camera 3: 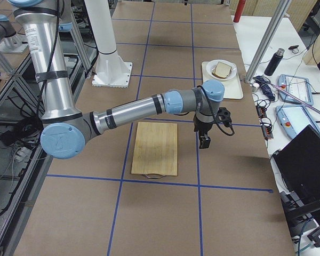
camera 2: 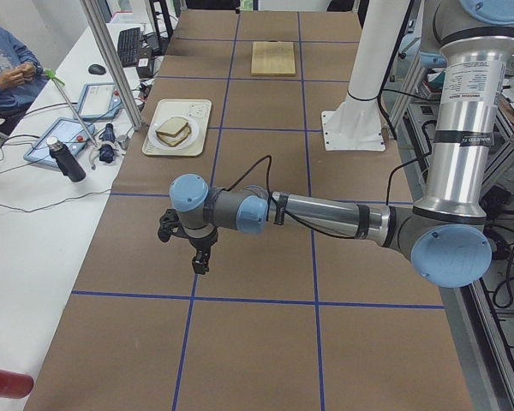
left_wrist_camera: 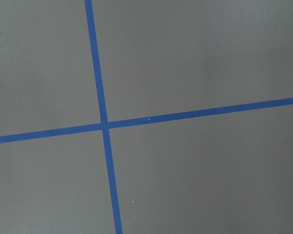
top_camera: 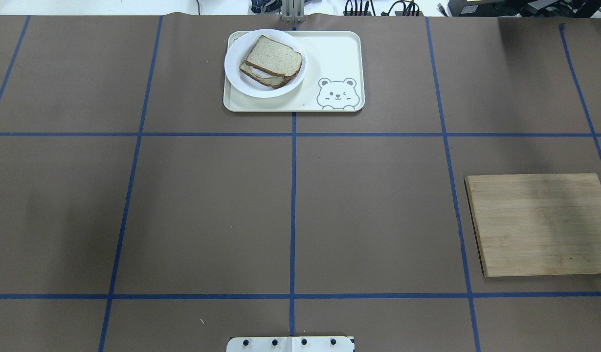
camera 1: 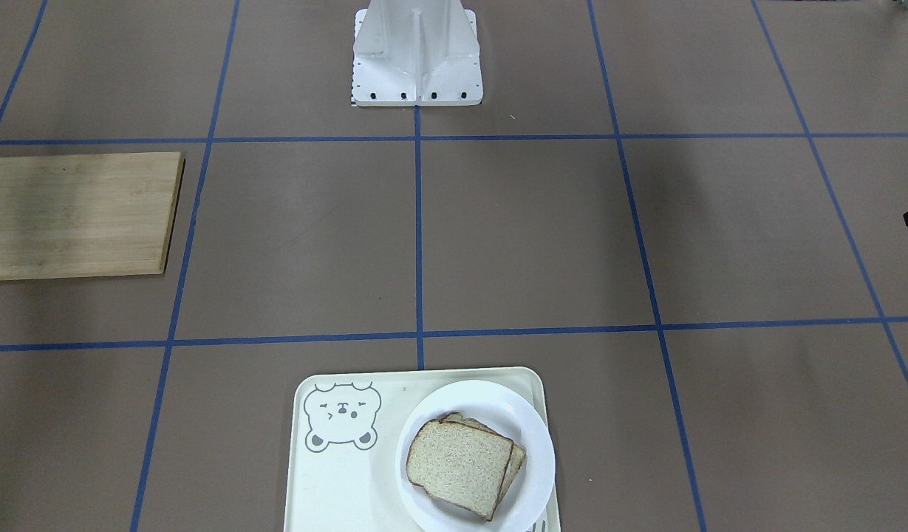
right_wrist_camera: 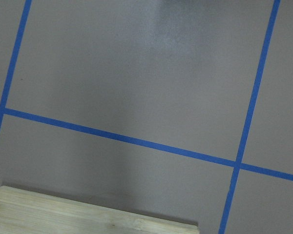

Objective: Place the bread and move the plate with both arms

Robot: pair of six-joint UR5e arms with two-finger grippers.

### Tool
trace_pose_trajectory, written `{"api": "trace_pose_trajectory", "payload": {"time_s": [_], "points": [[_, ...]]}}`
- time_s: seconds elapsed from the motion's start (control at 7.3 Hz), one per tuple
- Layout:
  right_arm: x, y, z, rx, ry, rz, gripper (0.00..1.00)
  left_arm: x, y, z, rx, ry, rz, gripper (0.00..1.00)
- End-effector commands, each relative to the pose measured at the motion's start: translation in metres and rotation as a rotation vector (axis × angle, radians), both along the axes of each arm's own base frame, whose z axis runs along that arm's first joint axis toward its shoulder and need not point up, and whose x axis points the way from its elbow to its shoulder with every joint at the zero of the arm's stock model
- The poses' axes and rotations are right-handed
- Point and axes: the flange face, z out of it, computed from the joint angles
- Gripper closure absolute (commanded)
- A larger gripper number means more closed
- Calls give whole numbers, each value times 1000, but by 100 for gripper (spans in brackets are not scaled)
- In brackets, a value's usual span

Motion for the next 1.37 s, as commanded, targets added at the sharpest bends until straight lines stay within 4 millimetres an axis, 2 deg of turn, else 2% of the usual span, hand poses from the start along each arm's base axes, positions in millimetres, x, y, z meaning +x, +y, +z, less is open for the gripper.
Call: {"api": "trace_pose_trajectory", "payload": {"time_s": [0.0,0.14,0.27,0.41,0.55,0.68,0.96,1.23], "points": [[-16,-6,-14,27,-9,-26,0,-3,5,7,-14,-1,-4,2],[-45,-15,-29,50,1,-72,0,-3,6,5,-8,1,-2,2],[-51,-13,-32,58,-5,-83,0,-4,7,-9,20,5,-4,2],[-51,-12,-36,69,-6,-83,0,-4,9,-9,20,4,-4,2],[-48,-9,-38,79,-1,-81,0,-4,18,1,5,2,-1,2],[-41,-8,-39,71,-1,-67,0,-6,22,0,14,4,-1,2],[-40,-9,-34,74,38,-62,0,-8,28,-21,64,8,-2,2],[-42,-17,-19,46,44,-66,0,-11,27,-31,85,11,-7,2]]}}
